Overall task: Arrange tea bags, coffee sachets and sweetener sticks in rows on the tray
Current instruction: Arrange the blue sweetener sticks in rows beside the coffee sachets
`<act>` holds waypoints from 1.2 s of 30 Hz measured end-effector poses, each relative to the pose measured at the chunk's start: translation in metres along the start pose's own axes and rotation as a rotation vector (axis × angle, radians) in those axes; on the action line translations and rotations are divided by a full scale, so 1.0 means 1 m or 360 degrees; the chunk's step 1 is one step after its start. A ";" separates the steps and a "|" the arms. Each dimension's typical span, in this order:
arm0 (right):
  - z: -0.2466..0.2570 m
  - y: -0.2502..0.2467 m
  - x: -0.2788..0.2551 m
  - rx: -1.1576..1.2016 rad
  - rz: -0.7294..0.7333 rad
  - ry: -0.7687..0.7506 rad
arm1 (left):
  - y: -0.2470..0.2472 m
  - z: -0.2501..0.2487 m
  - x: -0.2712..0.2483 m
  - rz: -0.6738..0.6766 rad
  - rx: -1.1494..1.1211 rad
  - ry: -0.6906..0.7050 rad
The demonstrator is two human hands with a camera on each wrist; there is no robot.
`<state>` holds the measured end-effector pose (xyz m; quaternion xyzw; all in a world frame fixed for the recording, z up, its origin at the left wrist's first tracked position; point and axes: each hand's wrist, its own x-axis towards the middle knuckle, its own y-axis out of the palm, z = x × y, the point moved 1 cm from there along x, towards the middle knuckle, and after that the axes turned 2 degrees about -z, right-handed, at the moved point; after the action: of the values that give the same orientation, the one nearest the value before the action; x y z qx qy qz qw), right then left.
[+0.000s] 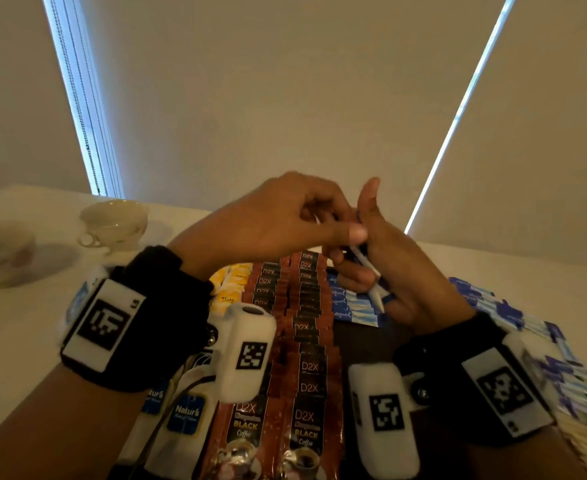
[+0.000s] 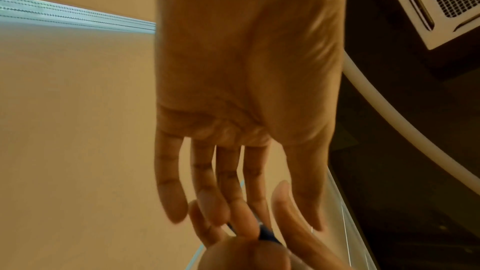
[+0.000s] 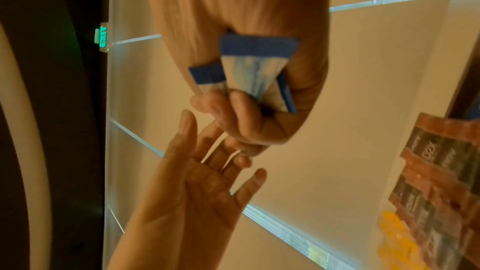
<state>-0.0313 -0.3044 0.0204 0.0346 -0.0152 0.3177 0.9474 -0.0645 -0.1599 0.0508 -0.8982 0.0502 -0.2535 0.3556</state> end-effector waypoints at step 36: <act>0.002 -0.040 0.000 0.0593 0.0091 0.0234 | 0.008 0.003 0.002 -0.0219 -0.0133 -0.0176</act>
<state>-0.0074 -0.3365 0.0204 0.1856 0.1120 0.3436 0.9138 -0.0608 -0.1650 0.0443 -0.9262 -0.0207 -0.2250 0.3018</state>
